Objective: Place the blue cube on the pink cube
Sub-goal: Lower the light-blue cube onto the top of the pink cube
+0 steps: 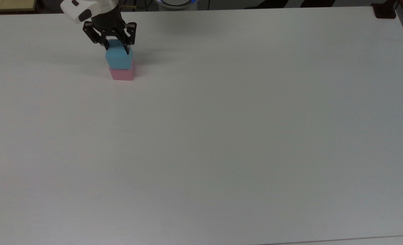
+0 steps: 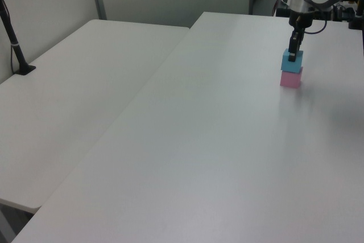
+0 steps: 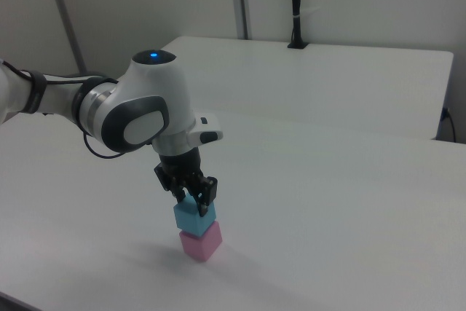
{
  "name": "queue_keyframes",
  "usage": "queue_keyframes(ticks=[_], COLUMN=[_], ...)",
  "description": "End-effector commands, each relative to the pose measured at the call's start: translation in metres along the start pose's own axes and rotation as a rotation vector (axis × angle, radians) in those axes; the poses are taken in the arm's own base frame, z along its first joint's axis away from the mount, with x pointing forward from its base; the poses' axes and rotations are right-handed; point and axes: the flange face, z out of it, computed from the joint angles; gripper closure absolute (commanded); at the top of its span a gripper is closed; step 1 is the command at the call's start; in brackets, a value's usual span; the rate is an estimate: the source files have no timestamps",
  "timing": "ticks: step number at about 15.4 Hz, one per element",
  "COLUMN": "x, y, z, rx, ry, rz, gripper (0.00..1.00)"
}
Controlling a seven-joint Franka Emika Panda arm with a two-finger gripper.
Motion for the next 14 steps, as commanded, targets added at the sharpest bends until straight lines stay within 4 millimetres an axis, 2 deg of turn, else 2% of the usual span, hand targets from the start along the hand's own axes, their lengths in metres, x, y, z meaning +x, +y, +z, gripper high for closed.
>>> queue_keyframes(ticks=[1, 6, 8, 10, 12, 13, 14], x=[-0.0034, -0.0061, -0.0063, -0.0082, -0.01, -0.0103, -0.0101], y=[0.0013, 0.0083, 0.0083, 0.0089, 0.0076, 0.0068, 0.006], z=[-0.0003, -0.0003, -0.0013, 0.0011, 0.0045, 0.0052, 0.0052], rx=[-0.003, -0.018, -0.018, -0.041, -0.054, -0.055, -0.054], ry=[0.018, 0.011, 0.009, -0.006, -0.018, -0.02, -0.02], rz=[0.012, 0.013, 0.013, -0.007, -0.02, -0.023, -0.024], gripper=[0.61, 0.61, 0.57, 0.49, 0.24, 0.15, 0.12])
